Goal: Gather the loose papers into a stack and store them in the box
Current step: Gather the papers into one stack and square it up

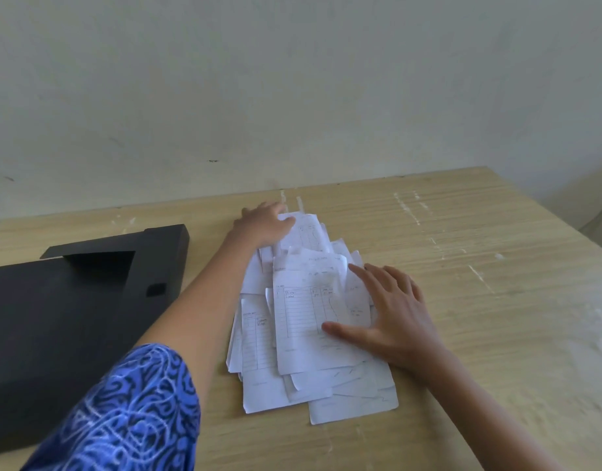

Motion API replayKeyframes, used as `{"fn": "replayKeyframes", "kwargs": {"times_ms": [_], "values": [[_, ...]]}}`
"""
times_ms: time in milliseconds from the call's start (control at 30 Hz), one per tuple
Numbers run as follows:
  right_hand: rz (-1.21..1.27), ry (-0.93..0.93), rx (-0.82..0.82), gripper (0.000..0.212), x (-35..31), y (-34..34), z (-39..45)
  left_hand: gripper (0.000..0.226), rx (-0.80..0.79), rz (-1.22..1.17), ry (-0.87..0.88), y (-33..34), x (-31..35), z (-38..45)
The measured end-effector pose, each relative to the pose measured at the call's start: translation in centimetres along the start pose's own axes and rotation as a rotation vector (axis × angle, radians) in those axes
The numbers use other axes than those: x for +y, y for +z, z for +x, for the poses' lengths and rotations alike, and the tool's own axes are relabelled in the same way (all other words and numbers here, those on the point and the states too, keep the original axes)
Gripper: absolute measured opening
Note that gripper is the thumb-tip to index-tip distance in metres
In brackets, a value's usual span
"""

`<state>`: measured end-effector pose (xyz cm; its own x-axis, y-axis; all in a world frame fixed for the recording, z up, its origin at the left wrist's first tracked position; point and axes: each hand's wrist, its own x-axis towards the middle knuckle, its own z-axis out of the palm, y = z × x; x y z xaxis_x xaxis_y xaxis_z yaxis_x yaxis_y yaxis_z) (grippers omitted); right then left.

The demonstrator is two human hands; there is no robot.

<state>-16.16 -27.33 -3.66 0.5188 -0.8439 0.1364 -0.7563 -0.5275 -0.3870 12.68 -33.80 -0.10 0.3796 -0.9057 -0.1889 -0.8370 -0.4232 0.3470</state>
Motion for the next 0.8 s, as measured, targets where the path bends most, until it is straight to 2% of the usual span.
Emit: {"fn": "replayKeyframes", "kwargs": {"times_ms": [100,200,300,400,500,567,667,700,800], "values": [[-0.053,-0.008,0.012,0.112,-0.1,0.2,0.1,0.054,-0.039,0.102,0.056,0.7,0.4,-0.5],[-0.052,-0.006,0.021,0.117,-0.2,0.2,0.0,0.041,-0.029,0.01,0.154,1.1,-0.1,-2.0],[-0.029,0.003,0.015,0.118,-0.2,0.3,0.0,0.042,0.011,-0.177,0.212,0.7,-0.6,-3.8],[0.077,0.034,0.067,0.104,-0.2,0.0,0.0,0.045,0.142,-0.185,0.135,0.6,-2.5,-5.0],[0.172,0.076,0.057,0.098,-0.2,-0.1,-0.2,0.056,0.078,-0.089,0.032,1.6,-3.4,-7.2],[0.192,0.072,0.025,0.097,-0.3,-0.2,-0.7,0.058,0.072,-0.104,0.06,2.4,-2.9,-8.7],[0.346,0.01,0.017,0.08,-1.0,-1.8,-2.1,0.065,0.098,-0.205,0.09,2.9,-2.3,-11.4],[0.405,0.007,-0.026,0.083,-0.9,-2.3,-2.5,0.071,0.083,-0.249,0.082,2.8,-2.5,-12.7],[0.37,-0.014,-0.195,0.116,0.3,-3.0,-3.5,0.096,-0.021,-0.299,0.133,2.8,-3.4,-17.1]]}}
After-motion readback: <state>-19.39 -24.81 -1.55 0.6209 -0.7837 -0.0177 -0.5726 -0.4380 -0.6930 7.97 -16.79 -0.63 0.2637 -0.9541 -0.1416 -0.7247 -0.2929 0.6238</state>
